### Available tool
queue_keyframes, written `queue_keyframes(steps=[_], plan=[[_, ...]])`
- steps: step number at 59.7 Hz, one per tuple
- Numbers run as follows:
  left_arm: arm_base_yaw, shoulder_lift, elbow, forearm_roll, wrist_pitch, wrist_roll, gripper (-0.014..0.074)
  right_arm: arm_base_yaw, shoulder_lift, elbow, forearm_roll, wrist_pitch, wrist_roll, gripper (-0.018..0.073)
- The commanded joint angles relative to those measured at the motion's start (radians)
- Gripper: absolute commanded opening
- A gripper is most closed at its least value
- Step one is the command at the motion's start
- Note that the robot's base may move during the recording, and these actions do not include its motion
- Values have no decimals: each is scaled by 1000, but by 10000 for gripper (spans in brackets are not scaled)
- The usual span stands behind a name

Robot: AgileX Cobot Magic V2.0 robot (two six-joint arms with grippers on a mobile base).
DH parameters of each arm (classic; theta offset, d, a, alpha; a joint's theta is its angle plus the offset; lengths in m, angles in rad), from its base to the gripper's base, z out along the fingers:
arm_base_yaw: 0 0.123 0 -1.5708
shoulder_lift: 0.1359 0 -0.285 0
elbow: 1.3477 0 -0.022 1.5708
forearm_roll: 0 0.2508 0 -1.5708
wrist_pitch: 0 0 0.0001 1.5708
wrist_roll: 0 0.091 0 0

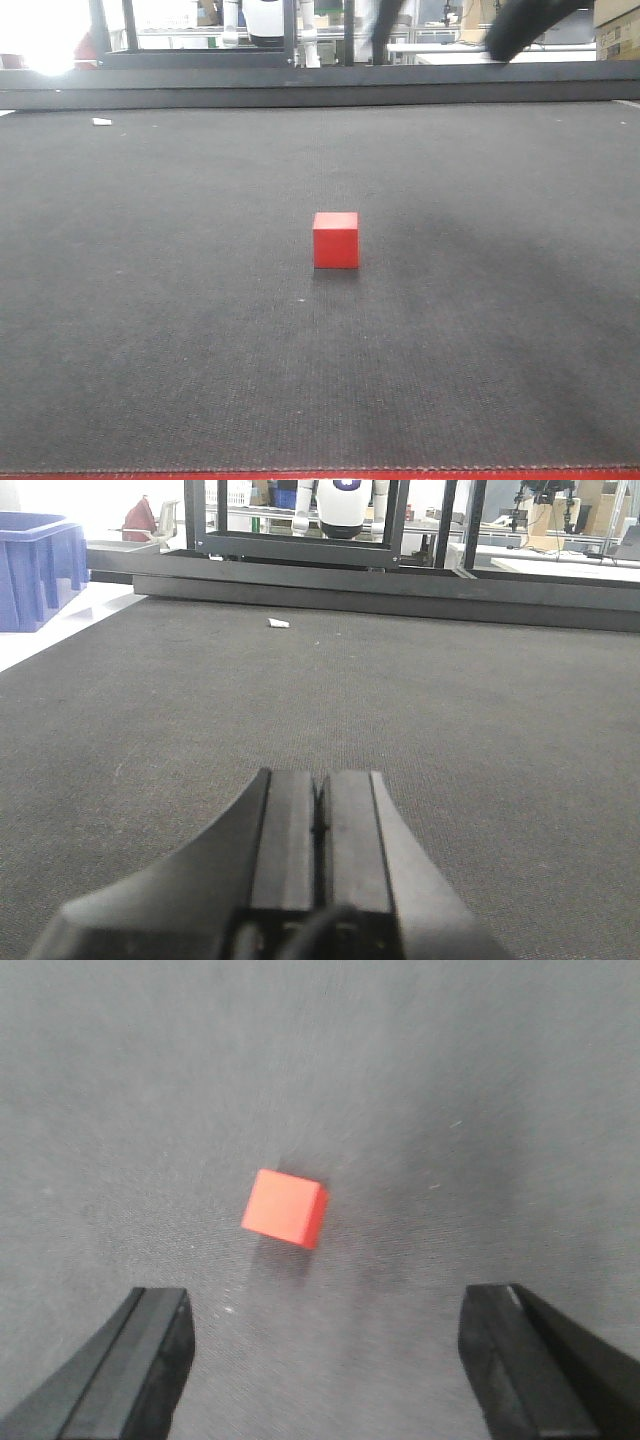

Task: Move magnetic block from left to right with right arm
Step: 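Lower the open right gripper over the red cube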

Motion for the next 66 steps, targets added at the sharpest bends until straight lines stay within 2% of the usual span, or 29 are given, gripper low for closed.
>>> queue_keyframes(steps=[1, 20, 52, 56, 60, 66], plan=[[1, -14, 9, 0, -90, -4, -116, 34, 66, -105, -54, 4, 76, 634], [1, -14, 9, 0, -90, -4, -116, 68, 327, -290, -83, 88, 181, 634], [1, -14, 9, 0, -90, -4, -116, 65, 494, -342, -113, 82, 187, 630], [1, -14, 9, 0, -90, -4, -116, 65, 495, -342, -113, 71, 187, 604], [1, -14, 9, 0, -90, -4, -116, 65, 495, -342, -113, 59, 187, 539], [1, -14, 9, 0, -90, -4, -116, 64, 495, -342, -113, 54, 187, 381]])
